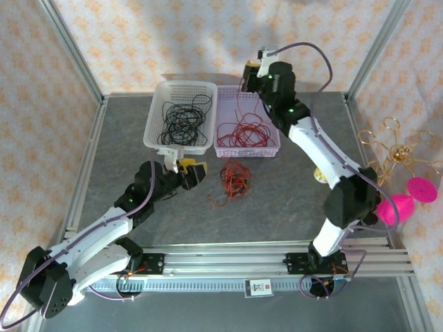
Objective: Untangle the cables
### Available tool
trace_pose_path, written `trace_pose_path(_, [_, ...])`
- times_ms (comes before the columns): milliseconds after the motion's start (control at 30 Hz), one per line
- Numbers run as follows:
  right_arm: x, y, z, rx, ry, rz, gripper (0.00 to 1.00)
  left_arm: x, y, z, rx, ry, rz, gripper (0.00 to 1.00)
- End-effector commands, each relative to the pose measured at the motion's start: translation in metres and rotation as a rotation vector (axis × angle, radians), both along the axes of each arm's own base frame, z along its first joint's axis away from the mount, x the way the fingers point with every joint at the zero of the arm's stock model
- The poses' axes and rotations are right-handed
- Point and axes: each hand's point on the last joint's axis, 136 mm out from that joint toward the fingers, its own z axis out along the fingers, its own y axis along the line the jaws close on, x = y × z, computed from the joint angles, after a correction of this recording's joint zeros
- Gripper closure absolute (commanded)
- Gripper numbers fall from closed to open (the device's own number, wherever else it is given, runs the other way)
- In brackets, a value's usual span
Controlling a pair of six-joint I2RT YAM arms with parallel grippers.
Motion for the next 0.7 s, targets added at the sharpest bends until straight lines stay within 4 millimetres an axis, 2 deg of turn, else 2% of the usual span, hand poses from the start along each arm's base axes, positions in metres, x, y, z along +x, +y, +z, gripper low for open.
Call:
trace_pose_path(0, [0.016, 0.002, -0.025, 0.06, 0.062, -0.017, 0.97, -0.003, 0.005, -0.006, -0.001, 0.028, 0.015, 0.4])
trace_pose_path(100, [0.028, -0.003, -0.067, 0.089, 0.147, -0.035, 0.97, -0.002, 0.005, -0.01, 0.007, 0.038, 0.015, 0.4])
trace_pose_path(200, [0.037, -0.011, -0.109, 0.067, 0.226, -0.068, 0.92, -0.003, 0.003, -0.018, 0.009, 0.071, 0.007, 0.39])
trace_pose_path(267, [0.04, -0.02, -0.128, 0.018, 0.258, -0.116, 0.83, -0.004, 0.003, -0.028, 0.019, 0.114, 0.012, 0.4])
trace_pose_path(333, [0.037, -0.026, -0.134, -0.015, 0.264, -0.136, 0.69, -0.006, 0.005, -0.04, 0.03, 0.158, 0.018, 0.41])
trace_pose_path(400, [0.032, -0.03, -0.126, -0.024, 0.248, -0.144, 0.59, -0.009, 0.011, -0.053, 0.047, 0.211, 0.05, 0.42])
trace_pose_path(500, [0.019, -0.041, -0.102, -0.024, 0.211, -0.169, 0.51, -0.012, 0.021, -0.072, 0.075, 0.296, 0.111, 0.46])
trace_pose_path(567, [0.004, -0.048, -0.081, -0.015, 0.176, -0.172, 0.46, -0.014, 0.025, -0.081, 0.052, 0.365, 0.165, 0.49])
trace_pose_path(667, [-0.022, -0.06, -0.062, -0.004, 0.142, -0.179, 0.42, -0.019, 0.019, -0.089, -0.001, 0.442, 0.219, 0.5])
